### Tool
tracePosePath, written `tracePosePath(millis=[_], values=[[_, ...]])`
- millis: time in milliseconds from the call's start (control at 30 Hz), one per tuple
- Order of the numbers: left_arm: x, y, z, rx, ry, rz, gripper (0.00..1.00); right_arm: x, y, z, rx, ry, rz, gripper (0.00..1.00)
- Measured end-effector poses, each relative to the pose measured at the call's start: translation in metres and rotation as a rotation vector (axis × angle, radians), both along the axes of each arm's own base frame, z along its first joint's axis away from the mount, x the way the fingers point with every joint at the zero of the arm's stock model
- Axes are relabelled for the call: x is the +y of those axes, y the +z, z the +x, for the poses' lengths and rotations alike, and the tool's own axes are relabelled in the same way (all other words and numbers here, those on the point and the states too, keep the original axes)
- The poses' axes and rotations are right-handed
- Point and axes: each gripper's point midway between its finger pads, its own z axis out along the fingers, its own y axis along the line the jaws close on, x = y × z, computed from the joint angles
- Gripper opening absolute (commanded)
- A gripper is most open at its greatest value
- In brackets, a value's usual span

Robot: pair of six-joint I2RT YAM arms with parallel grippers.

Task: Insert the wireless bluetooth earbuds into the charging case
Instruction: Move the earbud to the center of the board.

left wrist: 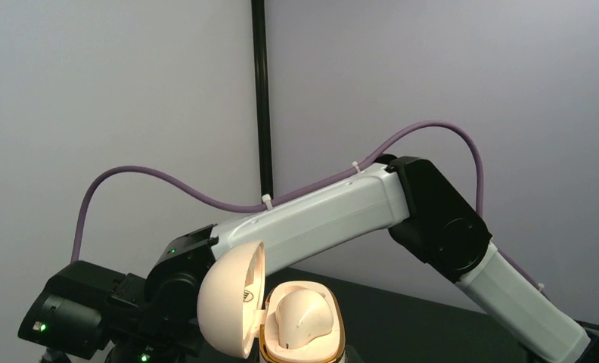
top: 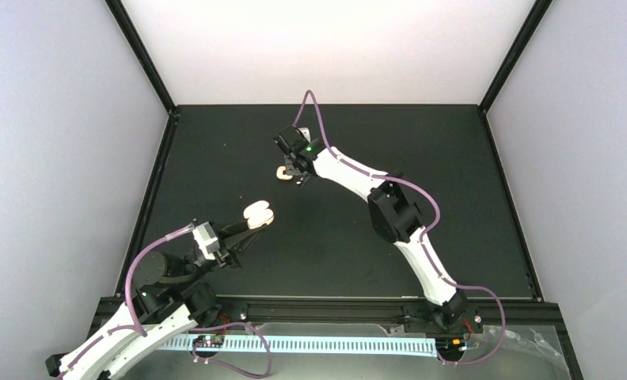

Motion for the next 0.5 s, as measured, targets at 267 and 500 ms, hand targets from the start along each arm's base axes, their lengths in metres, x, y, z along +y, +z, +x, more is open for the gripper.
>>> tracePosePath(millis=[267,500], values=[[0.0,0.0,0.0,0.0,0.0,0.001,0.01,-0.002,-0.029,0.002,0.042,-0.004,-0.033,0.33],[0.0,0.0,0.0,0.0,0.0,0.0,0.01,-0.001,-0.036,0.002,0.057,0.0,-0.038,0.3]])
